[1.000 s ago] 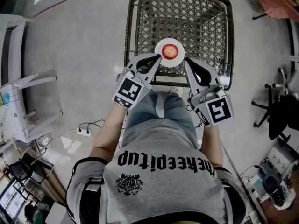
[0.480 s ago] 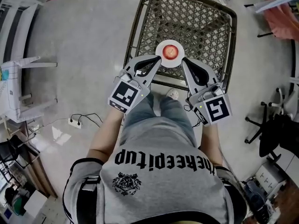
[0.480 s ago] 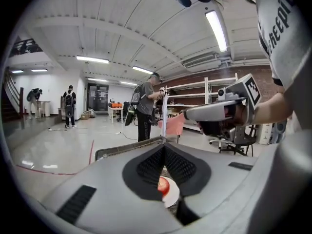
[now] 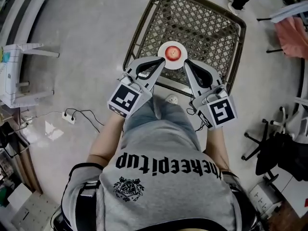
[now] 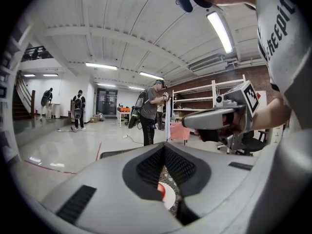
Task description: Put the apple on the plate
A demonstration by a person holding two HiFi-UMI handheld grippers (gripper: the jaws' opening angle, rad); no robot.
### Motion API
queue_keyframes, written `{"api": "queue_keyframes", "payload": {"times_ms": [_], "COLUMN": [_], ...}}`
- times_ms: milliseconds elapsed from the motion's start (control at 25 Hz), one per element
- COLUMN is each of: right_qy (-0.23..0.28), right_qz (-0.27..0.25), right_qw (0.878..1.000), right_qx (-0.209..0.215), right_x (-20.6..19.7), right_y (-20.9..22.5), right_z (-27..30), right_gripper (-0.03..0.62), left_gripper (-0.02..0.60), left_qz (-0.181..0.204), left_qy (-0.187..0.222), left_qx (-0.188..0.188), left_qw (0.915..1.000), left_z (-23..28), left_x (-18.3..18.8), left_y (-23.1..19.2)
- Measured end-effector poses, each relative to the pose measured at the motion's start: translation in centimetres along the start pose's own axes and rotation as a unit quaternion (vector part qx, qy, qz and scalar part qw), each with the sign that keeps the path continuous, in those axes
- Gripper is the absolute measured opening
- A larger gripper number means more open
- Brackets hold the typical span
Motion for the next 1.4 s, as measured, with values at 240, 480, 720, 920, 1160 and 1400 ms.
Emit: {"api": "queue_keyframes", "payload": {"times_ms": [240,480,720,920,1160,1400], "right_qy": [0.003,0.009,0.012,0.015,0.019,0.021], "right_qz": [-0.002,-0.001,-0.005,-0.006,-0.007,-0.007], "right_qw": [1.0,0.999,0.998,0.998,0.997,0.997], "right_qx": [0.03,0.049,0.057,0.064,0.069,0.071], "right_x": [-0.2,0.0,-0.2,-0.3,-0.3,-0.5], "right_y": [0.2,-0.1,0.1,0.2,0.2,0.2], "right_z": [-1.1,-1.4,-1.8,-2.0,-1.8,-1.9], "right_gripper": [-0.002,-0.003,-0.003,-0.003,-0.003,-0.003], "left_gripper": [0.015,0.015,0.015,0.015,0.014,0.014], "left_qz": [0.002,-0.027,-0.024,-0.029,-0.021,-0.021], "left_qy": [0.014,0.023,0.032,0.017,0.026,0.031], "left_qx": [0.019,0.037,0.047,0.051,0.061,0.071], "left_qw": [0.9997,0.9987,0.9981,0.9981,0.9976,0.9968], "left_z": [0.3,-0.3,-0.2,0.3,0.2,0.2], "left_x": [0.8,2.2,2.6,2.1,1.8,1.6], "left_y": [1.4,2.0,2.4,2.8,2.8,2.5]}}
Point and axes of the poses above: the fingertips, and each gripper's own axes: z forward along the fingers, y to its right, x out of its top, the point moved 3 cm from there along -z, backward along the fingers, and after that the axes turned 2 degrees about -z, right-handed, at the moved point
